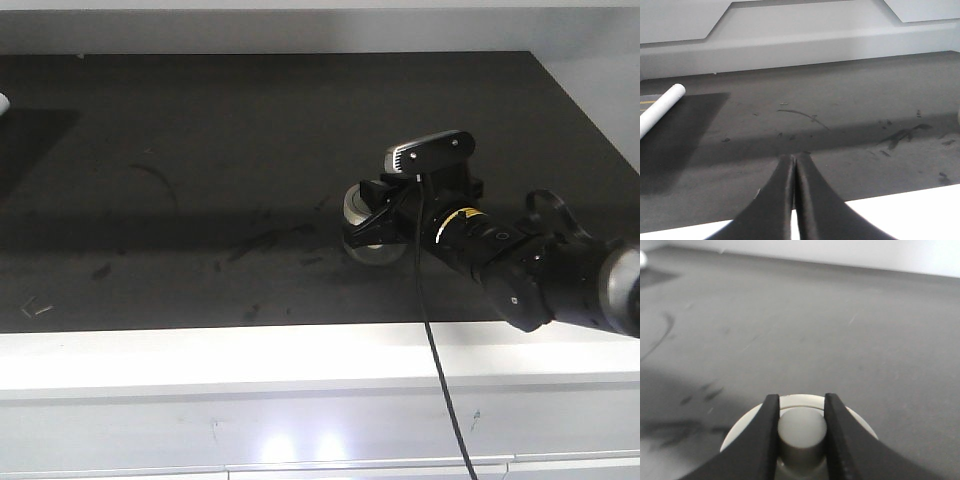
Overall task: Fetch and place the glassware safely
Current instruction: 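Close the right gripper around the white lid of the glass jar, then lift the jar with the right gripper and pull it toward the robot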
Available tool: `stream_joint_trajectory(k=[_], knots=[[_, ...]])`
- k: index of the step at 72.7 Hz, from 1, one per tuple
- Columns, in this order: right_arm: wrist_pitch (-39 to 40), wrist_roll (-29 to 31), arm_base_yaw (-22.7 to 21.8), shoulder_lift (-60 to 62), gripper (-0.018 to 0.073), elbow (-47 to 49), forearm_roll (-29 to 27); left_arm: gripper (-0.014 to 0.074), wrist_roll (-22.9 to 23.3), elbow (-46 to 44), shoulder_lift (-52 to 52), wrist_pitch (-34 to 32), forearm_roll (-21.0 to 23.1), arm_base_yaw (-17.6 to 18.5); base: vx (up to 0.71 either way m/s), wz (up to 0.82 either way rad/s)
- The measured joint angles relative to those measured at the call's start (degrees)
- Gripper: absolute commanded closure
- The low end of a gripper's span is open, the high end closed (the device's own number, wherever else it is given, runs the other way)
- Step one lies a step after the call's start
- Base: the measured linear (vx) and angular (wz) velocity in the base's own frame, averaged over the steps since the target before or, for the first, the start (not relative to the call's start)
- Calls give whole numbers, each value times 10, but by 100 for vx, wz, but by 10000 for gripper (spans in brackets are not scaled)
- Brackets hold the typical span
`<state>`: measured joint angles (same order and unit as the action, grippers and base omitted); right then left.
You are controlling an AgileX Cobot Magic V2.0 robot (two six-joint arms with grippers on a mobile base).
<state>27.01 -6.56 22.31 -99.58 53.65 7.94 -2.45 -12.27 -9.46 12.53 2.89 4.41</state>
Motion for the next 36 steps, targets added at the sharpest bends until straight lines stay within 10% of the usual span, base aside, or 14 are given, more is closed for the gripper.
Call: stream_joint_trajectory(k=[36], knots=[[-99,-100,0,256,560,-87,118,603,0,0,0,0,0,0,0,0]])
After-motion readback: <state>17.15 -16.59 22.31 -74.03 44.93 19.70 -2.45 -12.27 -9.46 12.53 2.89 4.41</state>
